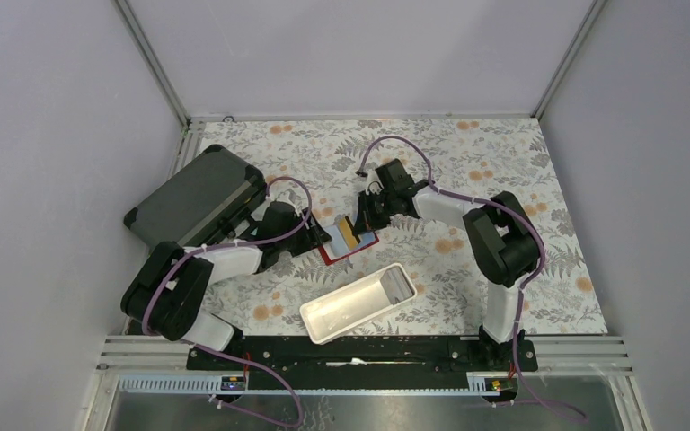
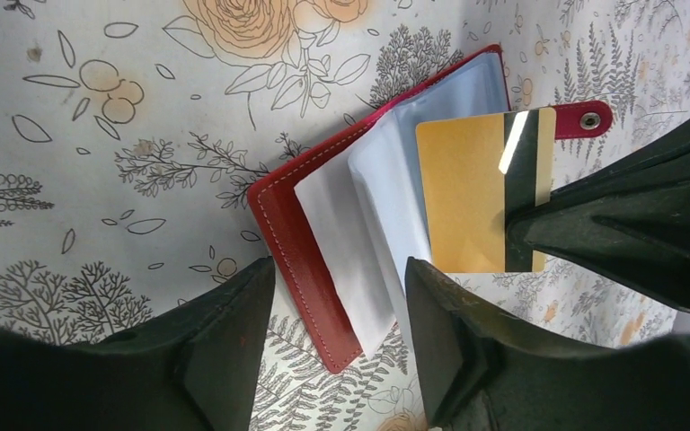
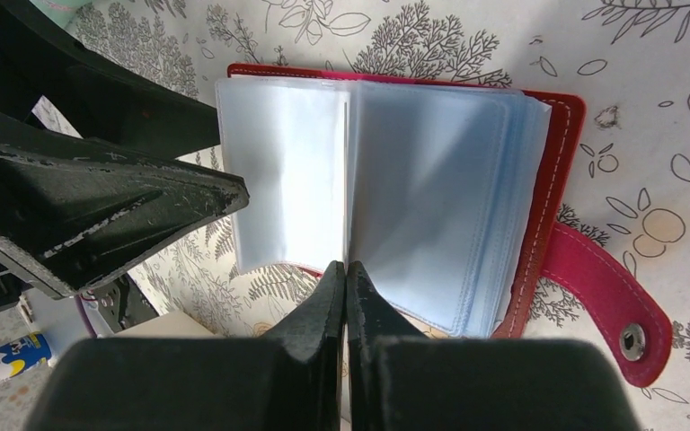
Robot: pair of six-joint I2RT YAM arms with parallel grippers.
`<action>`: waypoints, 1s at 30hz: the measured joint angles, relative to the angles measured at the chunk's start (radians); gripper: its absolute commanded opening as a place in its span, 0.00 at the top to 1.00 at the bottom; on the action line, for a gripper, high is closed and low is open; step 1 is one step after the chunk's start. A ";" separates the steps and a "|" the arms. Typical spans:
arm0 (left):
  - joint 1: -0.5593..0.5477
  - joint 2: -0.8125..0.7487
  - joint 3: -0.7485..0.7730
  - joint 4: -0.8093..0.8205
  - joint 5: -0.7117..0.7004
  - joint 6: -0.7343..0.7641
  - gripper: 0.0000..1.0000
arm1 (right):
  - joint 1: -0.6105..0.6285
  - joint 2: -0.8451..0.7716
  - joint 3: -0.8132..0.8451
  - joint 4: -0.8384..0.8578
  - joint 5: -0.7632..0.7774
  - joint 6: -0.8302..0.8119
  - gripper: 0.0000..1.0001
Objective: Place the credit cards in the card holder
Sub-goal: Insert the credit card into the card holder.
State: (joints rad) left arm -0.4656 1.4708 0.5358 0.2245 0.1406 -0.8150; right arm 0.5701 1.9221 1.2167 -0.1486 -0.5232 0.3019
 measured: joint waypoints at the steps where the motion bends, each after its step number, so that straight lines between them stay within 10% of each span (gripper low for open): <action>1: 0.000 0.003 0.002 -0.001 -0.002 0.005 0.47 | -0.001 0.004 0.000 0.000 -0.004 0.000 1.00; 17: 0.005 0.043 0.008 0.005 -0.034 0.040 0.82 | -0.002 0.043 0.005 0.002 -0.039 0.008 1.00; 30: 0.007 0.052 0.008 0.010 -0.043 0.041 0.87 | -0.003 0.044 0.002 0.004 -0.015 0.044 1.00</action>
State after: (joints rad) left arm -0.4587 1.5230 0.5438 0.2348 0.0975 -0.7738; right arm 0.5671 1.9663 1.2190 -0.1448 -0.5385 0.3462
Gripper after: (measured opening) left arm 0.139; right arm 0.018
